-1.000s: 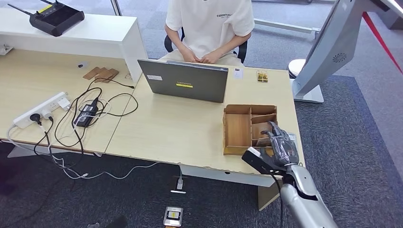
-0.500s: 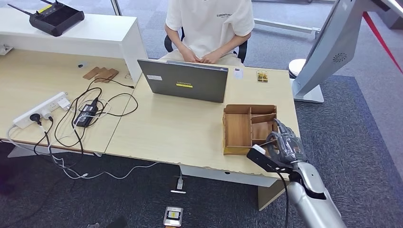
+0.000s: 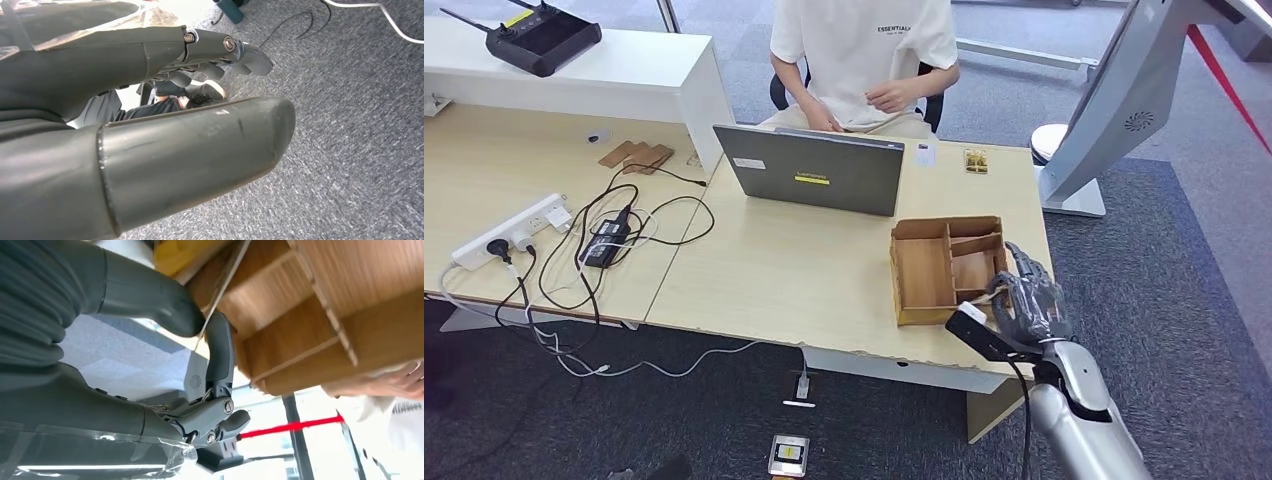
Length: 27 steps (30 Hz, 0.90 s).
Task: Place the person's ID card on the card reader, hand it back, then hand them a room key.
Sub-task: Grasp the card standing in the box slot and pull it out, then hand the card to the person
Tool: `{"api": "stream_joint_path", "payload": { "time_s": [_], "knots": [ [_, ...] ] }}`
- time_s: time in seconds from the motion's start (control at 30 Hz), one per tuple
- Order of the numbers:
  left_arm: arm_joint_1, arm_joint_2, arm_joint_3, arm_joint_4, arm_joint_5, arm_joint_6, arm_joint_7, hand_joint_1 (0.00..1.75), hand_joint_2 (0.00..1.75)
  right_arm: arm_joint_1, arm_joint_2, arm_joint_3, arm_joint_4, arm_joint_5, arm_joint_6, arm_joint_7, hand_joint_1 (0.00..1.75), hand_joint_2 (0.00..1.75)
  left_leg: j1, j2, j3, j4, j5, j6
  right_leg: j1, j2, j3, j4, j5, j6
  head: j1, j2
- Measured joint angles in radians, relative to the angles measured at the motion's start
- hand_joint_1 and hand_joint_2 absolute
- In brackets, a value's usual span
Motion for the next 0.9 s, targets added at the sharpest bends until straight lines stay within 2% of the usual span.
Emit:
{"api": "stream_joint_path", "payload": {
  "time_s": [0.2, 0.33, 0.6, 0.9],
  "knots": [
    [-0.001, 0.000, 0.000, 0.000, -0.003, 0.000, -0.005, 0.00, 0.00, -0.032, 0.000, -0.025, -0.049, -0.007, -0.029, -0.022, 1.75, 1.75, 0.000, 0.000, 0.000, 0.000, 0.000, 0.000, 0.000, 0.000, 0.000, 0.000, 0.000, 0.000, 0.000, 0.000],
    [-0.005, -0.001, 0.000, 0.000, -0.006, 0.000, -0.005, 0.00, 0.00, -0.071, 0.000, -0.041, -0.087, -0.007, -0.021, -0.025, 1.75, 1.75, 0.000, 0.000, 0.000, 0.000, 0.000, 0.000, 0.000, 0.000, 0.000, 0.000, 0.000, 0.000, 0.000, 0.000],
    [-0.006, -0.001, 0.000, 0.000, -0.009, -0.001, -0.006, 0.00, 0.00, -0.090, 0.001, -0.059, -0.134, 0.002, -0.027, -0.028, 1.75, 1.75, 0.000, 0.000, 0.000, 0.000, 0.000, 0.000, 0.000, 0.000, 0.000, 0.000, 0.000, 0.000, 0.000, 0.000],
    [-0.036, -0.011, -0.014, -0.002, -0.060, -0.034, -0.002, 0.00, 0.00, -0.259, 0.024, -0.091, -0.138, -0.034, -0.025, -0.064, 1.75, 1.75, 0.000, 0.000, 0.000, 0.000, 0.001, 0.000, 0.000, 0.000, 0.000, 0.001, 0.001, 0.000, 0.000, 0.000]
  ]
}}
